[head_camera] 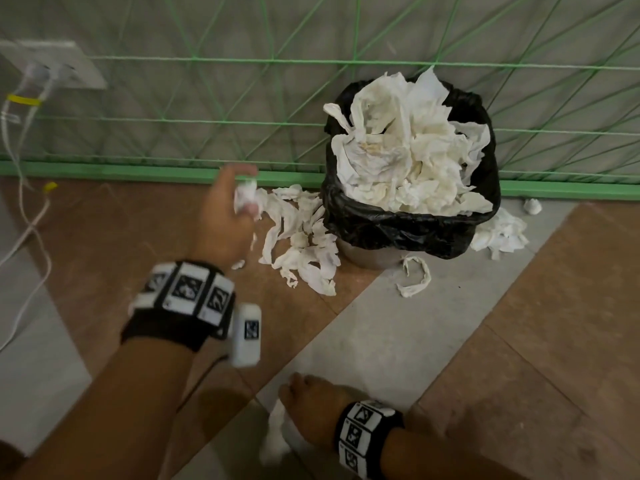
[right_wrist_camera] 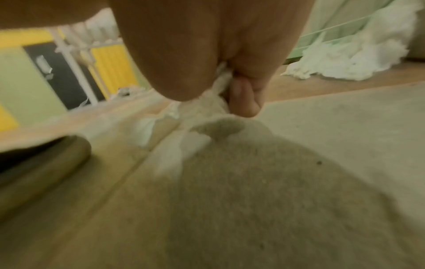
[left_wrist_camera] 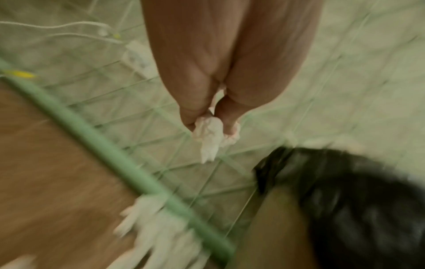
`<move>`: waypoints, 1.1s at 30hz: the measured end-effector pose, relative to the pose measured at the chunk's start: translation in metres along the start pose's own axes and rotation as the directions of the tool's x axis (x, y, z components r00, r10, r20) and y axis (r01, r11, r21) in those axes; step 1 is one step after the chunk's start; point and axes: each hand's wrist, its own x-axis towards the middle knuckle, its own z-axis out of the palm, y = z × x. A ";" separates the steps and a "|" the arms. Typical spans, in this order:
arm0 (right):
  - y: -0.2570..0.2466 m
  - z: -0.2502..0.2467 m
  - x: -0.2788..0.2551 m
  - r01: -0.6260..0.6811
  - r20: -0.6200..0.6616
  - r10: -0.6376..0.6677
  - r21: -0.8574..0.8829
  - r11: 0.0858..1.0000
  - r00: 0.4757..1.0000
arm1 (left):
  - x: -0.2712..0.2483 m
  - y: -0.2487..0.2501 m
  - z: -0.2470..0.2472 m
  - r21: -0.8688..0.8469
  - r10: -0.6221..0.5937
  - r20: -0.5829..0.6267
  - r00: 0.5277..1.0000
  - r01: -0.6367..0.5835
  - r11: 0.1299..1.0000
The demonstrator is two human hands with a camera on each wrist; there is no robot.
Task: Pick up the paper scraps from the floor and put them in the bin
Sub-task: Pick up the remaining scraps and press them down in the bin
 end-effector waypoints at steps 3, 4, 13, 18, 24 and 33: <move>-0.003 -0.043 -0.035 -0.074 -0.145 0.096 0.147 0.986 0.985 | 0.020 0.074 -0.010 -0.180 0.181 -0.063 0.982 -0.189 0.965; -0.002 -0.064 -0.051 -0.066 -0.223 0.112 0.204 0.977 0.968 | 0.024 0.099 -0.011 -0.203 0.265 -0.040 0.963 -0.268 0.942; 0.063 -0.268 -0.180 -0.081 -0.936 0.349 0.344 0.935 0.055 | 0.025 0.136 0.072 0.071 0.530 0.429 0.732 -0.612 0.788; 0.140 -0.327 -0.164 -0.399 -0.873 0.455 0.358 0.844 0.177 | 0.012 0.118 0.090 0.390 0.515 0.444 0.734 -0.675 0.626; 0.155 -0.327 -0.166 -0.179 -0.723 0.497 0.474 0.862 0.481 | 0.016 0.115 0.063 0.101 0.465 0.088 0.881 -0.472 0.876; 0.334 -0.198 -0.177 -0.511 -0.253 0.918 0.770 0.382 0.304 | 0.032 -0.032 0.060 0.430 -0.026 0.037 0.999 0.008 0.903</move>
